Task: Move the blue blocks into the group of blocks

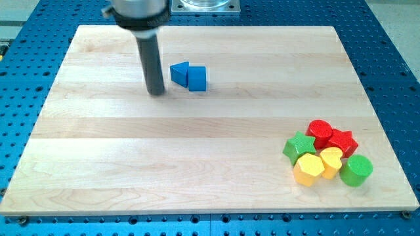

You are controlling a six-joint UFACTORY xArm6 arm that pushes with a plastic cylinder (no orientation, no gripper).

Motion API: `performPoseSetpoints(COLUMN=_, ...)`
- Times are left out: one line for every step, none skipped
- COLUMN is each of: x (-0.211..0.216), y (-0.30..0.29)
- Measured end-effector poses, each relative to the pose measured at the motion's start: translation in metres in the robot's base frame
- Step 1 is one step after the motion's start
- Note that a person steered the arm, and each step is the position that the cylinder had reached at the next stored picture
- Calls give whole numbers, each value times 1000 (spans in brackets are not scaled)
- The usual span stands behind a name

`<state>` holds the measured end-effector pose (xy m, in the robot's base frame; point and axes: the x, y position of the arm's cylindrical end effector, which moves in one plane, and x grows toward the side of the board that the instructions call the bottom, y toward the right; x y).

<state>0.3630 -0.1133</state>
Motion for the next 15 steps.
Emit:
performPoseSetpoints(x=-23, y=4)
performPoseSetpoints(x=-9, y=77)
performPoseSetpoints(x=33, y=138)
performPoseSetpoints(x=59, y=174)
performPoseSetpoints(x=45, y=182)
performPoseSetpoints(x=9, y=169)
performPoseSetpoints(x=15, y=207)
performPoseSetpoints(x=84, y=233)
performPoseSetpoints(x=107, y=233)
performPoseSetpoints(x=108, y=229)
performPoseSetpoints(x=130, y=226)
performPoseSetpoints(x=143, y=220)
performPoseSetpoints(x=136, y=128)
performPoseSetpoints(x=80, y=95)
performPoseSetpoints(x=38, y=95)
